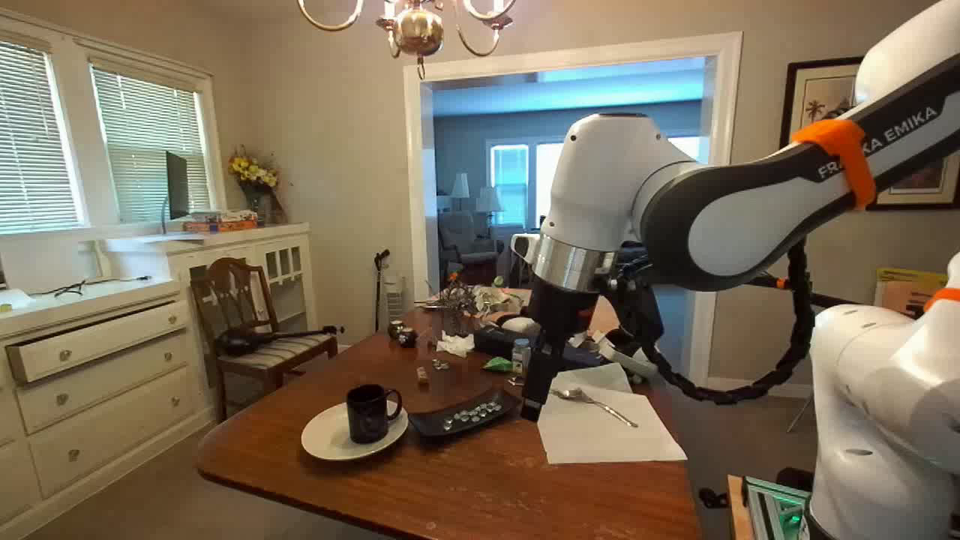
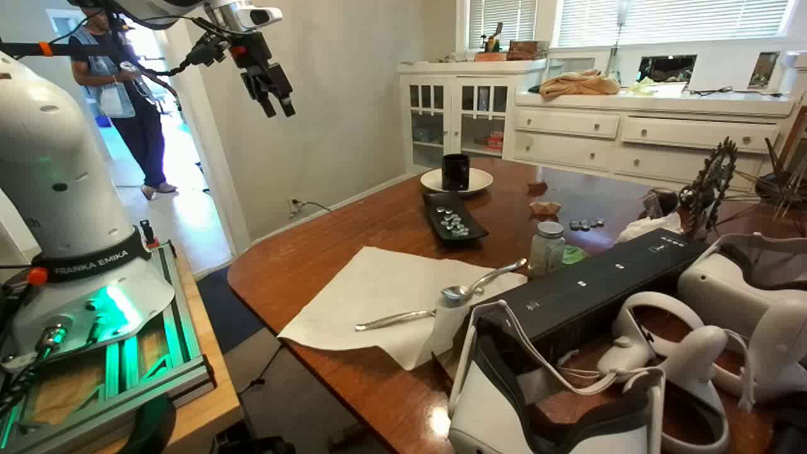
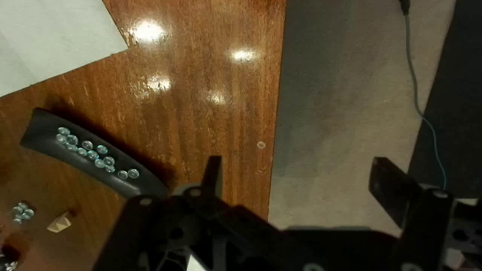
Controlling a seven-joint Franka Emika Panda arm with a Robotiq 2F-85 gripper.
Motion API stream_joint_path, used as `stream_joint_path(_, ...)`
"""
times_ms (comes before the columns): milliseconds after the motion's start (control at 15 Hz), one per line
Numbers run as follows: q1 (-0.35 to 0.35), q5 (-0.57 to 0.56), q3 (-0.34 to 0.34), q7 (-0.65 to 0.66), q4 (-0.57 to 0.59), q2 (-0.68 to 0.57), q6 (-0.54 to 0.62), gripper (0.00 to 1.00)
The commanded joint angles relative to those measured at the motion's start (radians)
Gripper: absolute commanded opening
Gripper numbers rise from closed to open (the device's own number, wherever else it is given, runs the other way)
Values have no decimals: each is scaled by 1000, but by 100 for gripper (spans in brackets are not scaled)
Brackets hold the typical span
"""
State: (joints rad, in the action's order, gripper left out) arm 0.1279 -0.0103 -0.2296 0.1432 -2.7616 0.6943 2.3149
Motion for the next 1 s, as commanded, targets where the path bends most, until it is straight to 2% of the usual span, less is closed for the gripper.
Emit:
stream_joint_path(0, 8, -8, 9, 5, -4, -2, -4, 100)
stream_joint_path(933, 8, -8, 9, 6, -16, -7, -4, 100)
